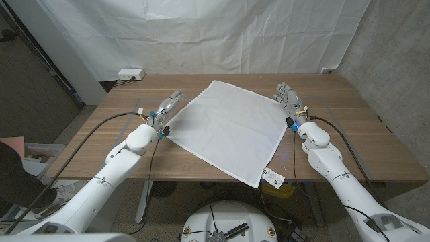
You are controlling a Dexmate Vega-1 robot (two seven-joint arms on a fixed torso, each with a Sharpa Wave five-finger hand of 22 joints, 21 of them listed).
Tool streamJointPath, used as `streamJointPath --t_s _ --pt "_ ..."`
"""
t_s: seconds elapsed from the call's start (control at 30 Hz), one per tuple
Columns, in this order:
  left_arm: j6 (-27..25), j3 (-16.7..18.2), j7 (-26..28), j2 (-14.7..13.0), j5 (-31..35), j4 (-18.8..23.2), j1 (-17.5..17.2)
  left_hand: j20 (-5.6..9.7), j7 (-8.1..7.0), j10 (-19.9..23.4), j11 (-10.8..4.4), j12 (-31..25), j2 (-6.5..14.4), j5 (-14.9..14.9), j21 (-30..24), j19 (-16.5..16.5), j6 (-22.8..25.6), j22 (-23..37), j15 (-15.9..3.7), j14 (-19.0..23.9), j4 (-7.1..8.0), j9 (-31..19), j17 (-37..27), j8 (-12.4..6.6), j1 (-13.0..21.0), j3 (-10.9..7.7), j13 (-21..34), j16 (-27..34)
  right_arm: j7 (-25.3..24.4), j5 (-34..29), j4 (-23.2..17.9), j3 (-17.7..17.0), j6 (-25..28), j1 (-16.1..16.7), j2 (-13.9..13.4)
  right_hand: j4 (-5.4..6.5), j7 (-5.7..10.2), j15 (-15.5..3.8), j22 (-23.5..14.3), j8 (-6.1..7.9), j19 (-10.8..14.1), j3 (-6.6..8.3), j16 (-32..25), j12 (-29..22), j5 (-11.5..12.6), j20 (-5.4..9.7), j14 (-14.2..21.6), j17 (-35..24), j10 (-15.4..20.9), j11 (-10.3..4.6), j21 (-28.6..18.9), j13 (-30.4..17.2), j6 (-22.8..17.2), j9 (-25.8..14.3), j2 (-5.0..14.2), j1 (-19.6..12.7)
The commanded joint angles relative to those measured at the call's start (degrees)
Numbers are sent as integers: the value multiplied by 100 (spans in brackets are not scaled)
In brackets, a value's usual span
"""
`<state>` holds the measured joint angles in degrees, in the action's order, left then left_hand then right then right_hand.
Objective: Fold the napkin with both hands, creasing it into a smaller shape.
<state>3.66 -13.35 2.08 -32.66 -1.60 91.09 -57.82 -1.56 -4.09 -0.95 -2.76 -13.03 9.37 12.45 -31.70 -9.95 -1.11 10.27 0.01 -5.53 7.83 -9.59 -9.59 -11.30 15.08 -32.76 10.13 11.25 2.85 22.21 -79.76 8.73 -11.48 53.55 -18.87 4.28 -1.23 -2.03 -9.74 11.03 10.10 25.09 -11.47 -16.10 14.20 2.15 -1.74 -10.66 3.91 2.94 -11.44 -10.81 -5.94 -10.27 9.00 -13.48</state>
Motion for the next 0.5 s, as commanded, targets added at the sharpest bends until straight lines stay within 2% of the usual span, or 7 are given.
streamJointPath --t_s 0.03,0.27,0.5 --pt "-343 -82 -228 -340 1032 418 -198 9 -54 43 -14 -9 70 -36 37 -569 103 20 -29 31 -17 -21 -12 4 18 -49 13 -25 -147 -183 -175 -118 13 120 50 -5 7 -26 -10 24 -8 38 8 19 34 90 -3 3 62 -14 -5 -6 -64 -25 83 -77" --pt "-450 -214 -517 -512 1449 490 -198 10 -166 220 -29 -19 72 -62 76 -560 434 20 -100 71 -48 -23 -10 -43 20 -109 14 -46 -222 -343 -223 -40 93 17 8 -8 9 -22 -10 22 -13 51 13 32 32 89 -2 5 72 -17 0 -7 -67 -25 75 -82" --pt "-465 -350 -611 -603 1929 538 -190 22 -213 153 -50 43 80 -72 110 -583 306 20 -120 22 -58 -24 -12 51 22 -150 14 -77 -236 -517 -37 136 -2 -252 -16 1 12 -17 -10 18 -32 50 21 58 24 79 -20 0 62 -22 10 -8 -65 -25 52 -67"
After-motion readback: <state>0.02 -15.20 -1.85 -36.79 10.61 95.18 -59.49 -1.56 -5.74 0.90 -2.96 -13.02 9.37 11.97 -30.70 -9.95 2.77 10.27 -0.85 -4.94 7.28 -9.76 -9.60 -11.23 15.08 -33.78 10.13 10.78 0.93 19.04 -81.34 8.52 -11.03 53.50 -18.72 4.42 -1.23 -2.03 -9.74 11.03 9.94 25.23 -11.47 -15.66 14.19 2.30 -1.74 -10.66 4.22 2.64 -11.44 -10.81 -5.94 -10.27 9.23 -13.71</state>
